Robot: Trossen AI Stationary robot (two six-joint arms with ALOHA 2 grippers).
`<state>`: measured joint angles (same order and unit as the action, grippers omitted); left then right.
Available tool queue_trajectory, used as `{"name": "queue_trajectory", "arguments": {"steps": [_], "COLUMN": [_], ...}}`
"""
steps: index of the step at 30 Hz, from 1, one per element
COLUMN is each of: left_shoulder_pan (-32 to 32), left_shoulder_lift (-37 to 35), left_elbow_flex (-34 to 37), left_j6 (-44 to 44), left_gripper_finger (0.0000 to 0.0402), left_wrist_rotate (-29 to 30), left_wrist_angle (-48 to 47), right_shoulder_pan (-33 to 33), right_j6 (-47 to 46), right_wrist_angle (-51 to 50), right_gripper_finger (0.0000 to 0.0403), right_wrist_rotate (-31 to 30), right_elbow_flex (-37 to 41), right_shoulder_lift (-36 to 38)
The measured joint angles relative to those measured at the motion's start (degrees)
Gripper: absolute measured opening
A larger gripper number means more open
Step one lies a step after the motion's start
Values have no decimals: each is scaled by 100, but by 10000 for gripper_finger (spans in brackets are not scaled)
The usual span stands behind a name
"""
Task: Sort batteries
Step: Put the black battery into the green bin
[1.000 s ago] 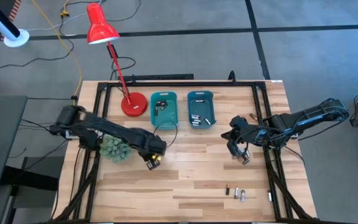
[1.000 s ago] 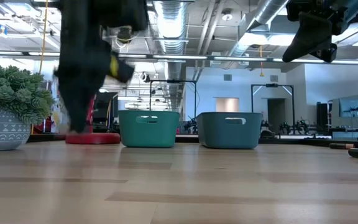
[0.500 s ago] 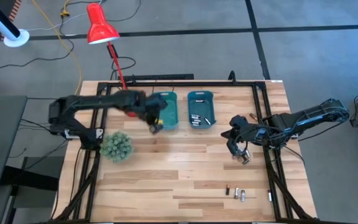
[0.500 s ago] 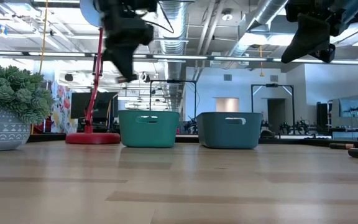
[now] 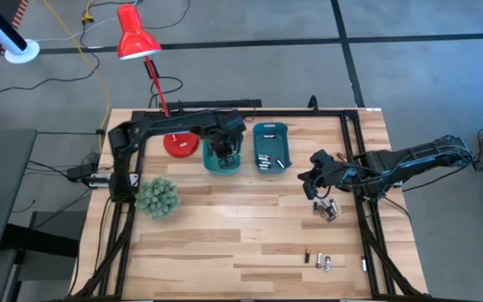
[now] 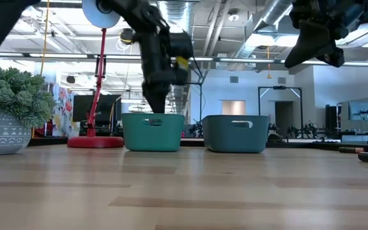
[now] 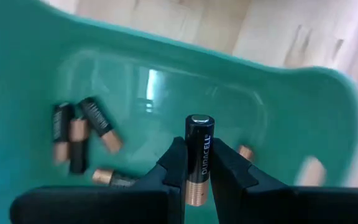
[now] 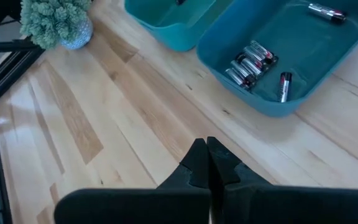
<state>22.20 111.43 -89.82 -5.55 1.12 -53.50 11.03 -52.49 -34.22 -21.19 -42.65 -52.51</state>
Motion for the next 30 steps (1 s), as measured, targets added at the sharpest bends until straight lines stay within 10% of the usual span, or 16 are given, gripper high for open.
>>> {"name": "queue_trajectory", "arguments": {"steps": [7,18,30], "left_shoulder_pan": [240,334,330], "left_shoulder_lift": [488,480,482], "left_elbow_flex": [-9,-9,-807], "left_j6": [122,70,-72], "left_gripper_finger": [41,171,182], "left_wrist_rotate": [-523,-544,-451], "left_wrist_angle": [268,228,-82], "right_shoulder_pan": [0,7,-25], "right_j6": [-189,-317,-314], "right_wrist_angle": [0,-2,68], "right_gripper_finger": [2,2,2], "right_wrist_rotate": [0,0,1], "right_elbow_flex": [0,0,0], "right_shoulder_lift": [0,0,1]}}
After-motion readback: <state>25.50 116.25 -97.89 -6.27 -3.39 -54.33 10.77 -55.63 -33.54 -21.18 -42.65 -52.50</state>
